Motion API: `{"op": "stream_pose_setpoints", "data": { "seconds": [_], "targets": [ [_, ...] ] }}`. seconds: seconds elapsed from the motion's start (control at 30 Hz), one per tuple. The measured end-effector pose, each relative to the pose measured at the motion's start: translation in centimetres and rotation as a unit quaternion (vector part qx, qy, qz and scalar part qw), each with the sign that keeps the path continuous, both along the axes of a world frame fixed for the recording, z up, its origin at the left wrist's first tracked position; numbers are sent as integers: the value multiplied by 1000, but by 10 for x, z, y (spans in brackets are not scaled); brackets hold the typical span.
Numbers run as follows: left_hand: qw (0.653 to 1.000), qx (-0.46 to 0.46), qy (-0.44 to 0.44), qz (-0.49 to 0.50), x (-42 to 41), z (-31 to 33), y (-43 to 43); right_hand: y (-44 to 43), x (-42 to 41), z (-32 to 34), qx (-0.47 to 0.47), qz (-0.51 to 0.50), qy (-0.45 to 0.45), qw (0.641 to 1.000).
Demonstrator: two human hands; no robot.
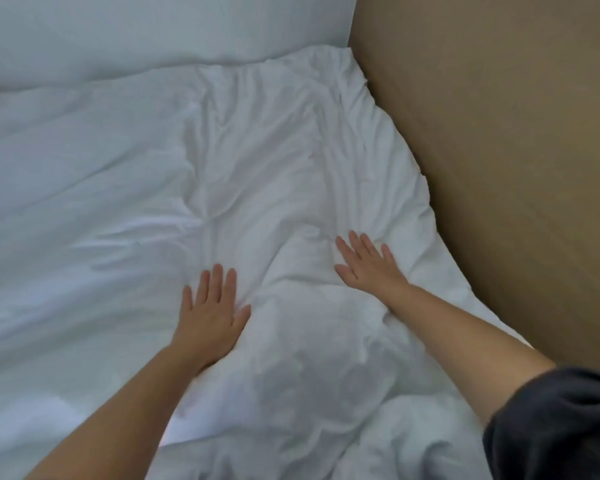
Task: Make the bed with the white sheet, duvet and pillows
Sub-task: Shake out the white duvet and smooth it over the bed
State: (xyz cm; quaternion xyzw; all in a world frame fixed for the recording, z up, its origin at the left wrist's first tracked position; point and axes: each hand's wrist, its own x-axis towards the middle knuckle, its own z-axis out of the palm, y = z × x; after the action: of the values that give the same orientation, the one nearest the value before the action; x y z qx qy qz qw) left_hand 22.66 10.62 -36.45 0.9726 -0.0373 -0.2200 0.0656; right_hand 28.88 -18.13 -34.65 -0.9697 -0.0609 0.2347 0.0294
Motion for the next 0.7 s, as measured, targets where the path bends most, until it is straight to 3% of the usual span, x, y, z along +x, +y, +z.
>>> {"op": "stream_pose_setpoints", "data": {
  "seconds": [0.17,0.33,0.53,0.6,0.7],
  "targets": [
    [998,8,41,-47,-84,24,-10,-8,-140,18,11,-11,50,999],
    [997,-21,53,-56,-133,27,-8,-7,-210,18,-12,-52,29,998],
    [994,70,-19,-82,-169,5,-12,-8,-231,-1,-86,-72,33,993],
    [995,65,-32,-72,-166,6,-16,-4,-220,-1,-98,-86,13,991],
    [999,-19,-6,-36,-198,20,-21,7,-223,20,-19,-94,91,991]
  ]
}}
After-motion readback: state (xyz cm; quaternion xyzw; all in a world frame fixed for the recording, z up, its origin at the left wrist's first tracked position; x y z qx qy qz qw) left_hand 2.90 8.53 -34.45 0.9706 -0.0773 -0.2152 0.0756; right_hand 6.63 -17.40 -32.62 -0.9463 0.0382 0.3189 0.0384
